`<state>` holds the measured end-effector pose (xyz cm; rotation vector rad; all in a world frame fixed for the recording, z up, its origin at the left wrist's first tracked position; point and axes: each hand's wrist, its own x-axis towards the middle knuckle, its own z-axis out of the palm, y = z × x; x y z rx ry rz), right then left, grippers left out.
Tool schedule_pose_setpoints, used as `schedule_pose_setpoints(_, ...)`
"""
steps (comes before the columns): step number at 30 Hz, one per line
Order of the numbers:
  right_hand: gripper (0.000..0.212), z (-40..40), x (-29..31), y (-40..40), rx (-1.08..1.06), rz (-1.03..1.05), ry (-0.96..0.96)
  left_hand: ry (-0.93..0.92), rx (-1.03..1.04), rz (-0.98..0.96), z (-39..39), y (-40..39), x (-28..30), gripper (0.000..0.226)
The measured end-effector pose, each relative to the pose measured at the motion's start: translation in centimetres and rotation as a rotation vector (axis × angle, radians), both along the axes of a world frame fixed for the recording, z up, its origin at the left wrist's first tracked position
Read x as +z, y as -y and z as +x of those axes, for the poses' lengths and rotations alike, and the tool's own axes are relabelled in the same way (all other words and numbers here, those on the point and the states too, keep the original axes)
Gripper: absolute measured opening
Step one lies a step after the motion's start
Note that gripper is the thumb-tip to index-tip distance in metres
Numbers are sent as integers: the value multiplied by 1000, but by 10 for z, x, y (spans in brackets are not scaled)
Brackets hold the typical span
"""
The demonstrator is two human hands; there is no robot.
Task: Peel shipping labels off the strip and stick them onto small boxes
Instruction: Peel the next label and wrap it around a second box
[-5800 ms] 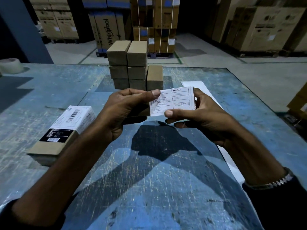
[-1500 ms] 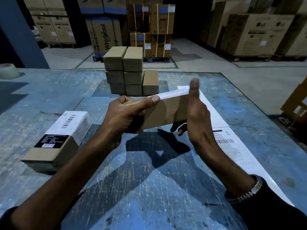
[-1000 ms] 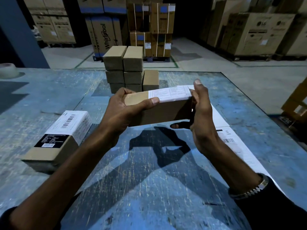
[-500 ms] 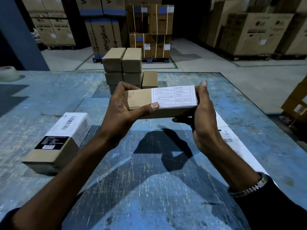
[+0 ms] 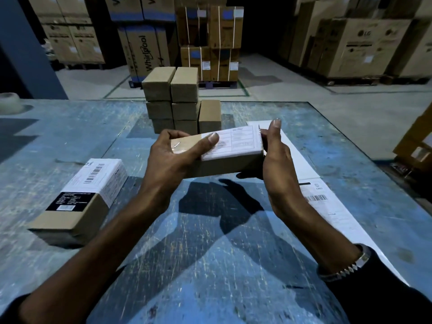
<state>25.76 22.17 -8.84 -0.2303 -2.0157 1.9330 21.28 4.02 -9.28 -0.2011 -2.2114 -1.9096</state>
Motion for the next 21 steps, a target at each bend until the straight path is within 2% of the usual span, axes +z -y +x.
schedule_pose_setpoints(3,69,3,4,4,89,-26,-46,-59,31,84,4,0,1,71)
schedule_pose_setpoints(5,68,4,3,4,109,6,-68,-109,45,82,8,-2,3,68)
schedule_pose_setpoints(7,70,3,-1,4,81,43,-96,-159,63,59,13,-7,3,62)
schedule_pose_setpoints(10,87,0,-9,3,-34,141,-113,-237,70,32,21,-14,1,53)
schedule_pose_setpoints(12,76,-1,-9,2,-57,122,-128,-259,47,59,22,-17,0,51)
schedule_pose_setpoints(15,36,-1,-6,1,-49,79,-173,-266,9,85,22,-16,1,44)
schedule_pose_setpoints(16,29,0,-5,2,-59,81,-190,-277,9,83,21,-15,1,41)
schedule_pose_setpoints(17,30,0,-4,3,-71,69,-190,-289,10,83,22,-15,1,40)
schedule_pose_setpoints(21,58,0,0,0,-65,-47,-124,-337,4,84,24,-15,4,39)
